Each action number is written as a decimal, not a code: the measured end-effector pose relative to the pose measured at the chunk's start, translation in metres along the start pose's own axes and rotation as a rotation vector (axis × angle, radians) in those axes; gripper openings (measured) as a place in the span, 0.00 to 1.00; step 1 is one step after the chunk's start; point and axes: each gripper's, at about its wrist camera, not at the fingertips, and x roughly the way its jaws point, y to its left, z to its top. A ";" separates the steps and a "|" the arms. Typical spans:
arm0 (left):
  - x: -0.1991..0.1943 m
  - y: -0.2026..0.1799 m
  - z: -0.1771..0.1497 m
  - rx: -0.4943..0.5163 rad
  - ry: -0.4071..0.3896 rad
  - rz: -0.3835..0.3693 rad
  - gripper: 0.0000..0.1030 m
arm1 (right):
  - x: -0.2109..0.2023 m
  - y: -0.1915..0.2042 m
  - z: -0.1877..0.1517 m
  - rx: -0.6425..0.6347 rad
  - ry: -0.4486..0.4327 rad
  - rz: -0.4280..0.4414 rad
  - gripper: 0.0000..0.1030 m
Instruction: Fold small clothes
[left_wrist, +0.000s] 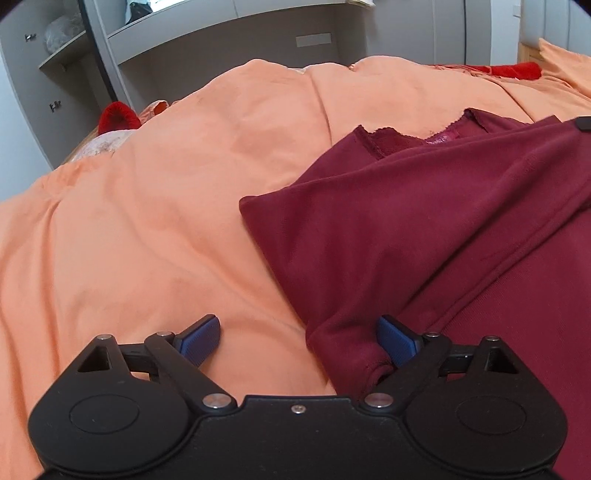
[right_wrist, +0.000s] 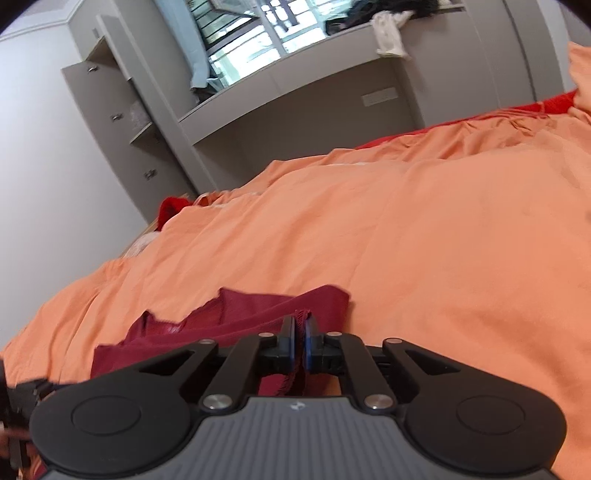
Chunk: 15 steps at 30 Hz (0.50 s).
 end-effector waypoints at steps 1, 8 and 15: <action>-0.001 0.000 0.000 0.006 0.001 -0.006 0.90 | 0.006 -0.001 -0.002 -0.004 0.021 -0.005 0.05; -0.040 0.025 0.009 -0.107 -0.106 -0.021 0.92 | -0.015 0.002 -0.009 -0.030 -0.021 -0.081 0.22; -0.051 -0.001 0.056 -0.118 -0.201 -0.073 0.99 | -0.024 0.097 -0.010 -0.217 0.055 0.167 0.22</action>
